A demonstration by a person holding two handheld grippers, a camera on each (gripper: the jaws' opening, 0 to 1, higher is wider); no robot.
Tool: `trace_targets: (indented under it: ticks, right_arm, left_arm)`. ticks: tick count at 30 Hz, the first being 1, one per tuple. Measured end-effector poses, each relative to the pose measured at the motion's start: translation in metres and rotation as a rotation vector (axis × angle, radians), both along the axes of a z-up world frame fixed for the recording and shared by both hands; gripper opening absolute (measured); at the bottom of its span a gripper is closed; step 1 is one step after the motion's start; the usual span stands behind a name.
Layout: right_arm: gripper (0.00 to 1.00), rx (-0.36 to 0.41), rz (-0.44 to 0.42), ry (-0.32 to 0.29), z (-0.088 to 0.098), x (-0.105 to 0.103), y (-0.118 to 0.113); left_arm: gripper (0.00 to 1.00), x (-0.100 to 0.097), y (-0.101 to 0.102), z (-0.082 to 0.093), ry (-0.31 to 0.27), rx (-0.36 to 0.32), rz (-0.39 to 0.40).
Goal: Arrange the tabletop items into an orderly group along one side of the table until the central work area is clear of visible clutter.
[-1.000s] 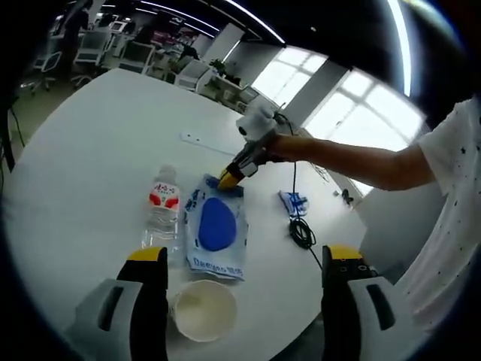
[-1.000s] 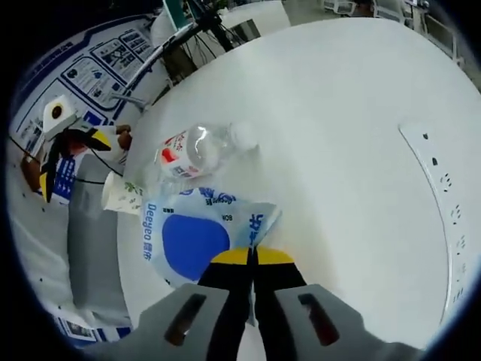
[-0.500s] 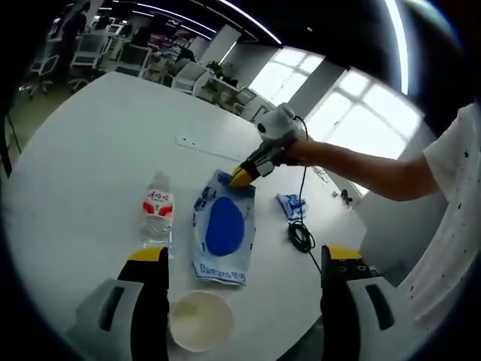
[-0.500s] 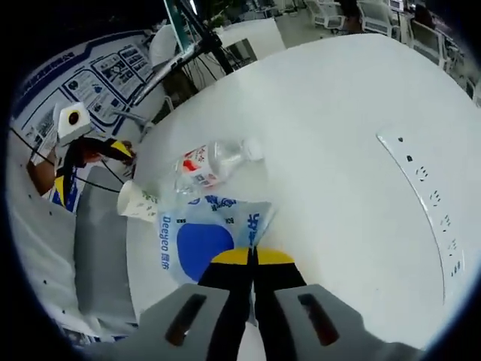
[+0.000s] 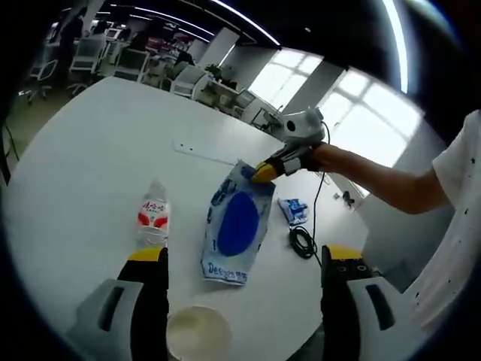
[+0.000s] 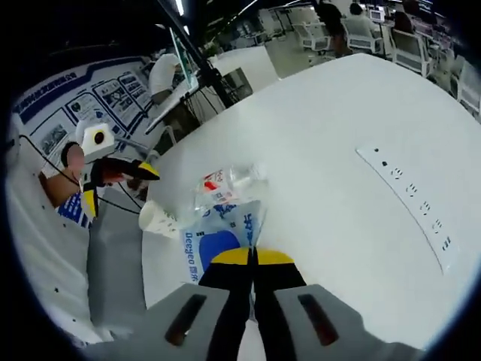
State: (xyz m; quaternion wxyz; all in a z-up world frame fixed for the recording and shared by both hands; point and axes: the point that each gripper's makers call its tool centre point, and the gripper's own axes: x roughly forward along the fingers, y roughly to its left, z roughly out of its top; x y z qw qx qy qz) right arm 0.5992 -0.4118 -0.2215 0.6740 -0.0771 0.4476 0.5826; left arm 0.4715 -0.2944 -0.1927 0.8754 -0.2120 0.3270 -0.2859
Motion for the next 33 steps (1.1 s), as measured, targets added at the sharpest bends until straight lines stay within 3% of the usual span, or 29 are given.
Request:
trace_targets:
  ticks: [17, 23, 33]
  right_arm:
    - [0.00, 0.161, -0.136, -0.038, 0.059, -0.004, -0.024]
    - [0.00, 0.205, -0.169, -0.063, 0.081, -0.005, -0.029]
    - [0.00, 0.364, -0.248, -0.086, 0.134, -0.006, -0.033]
  left_arm:
    - [0.83, 0.022, -0.014, -0.007, -0.003, 0.018, 0.022]
    - [0.83, 0.034, -0.027, -0.008, -0.008, 0.004, 0.025]
    - [0.76, 0.055, -0.033, -0.010, -0.032, 0.005, 0.076]
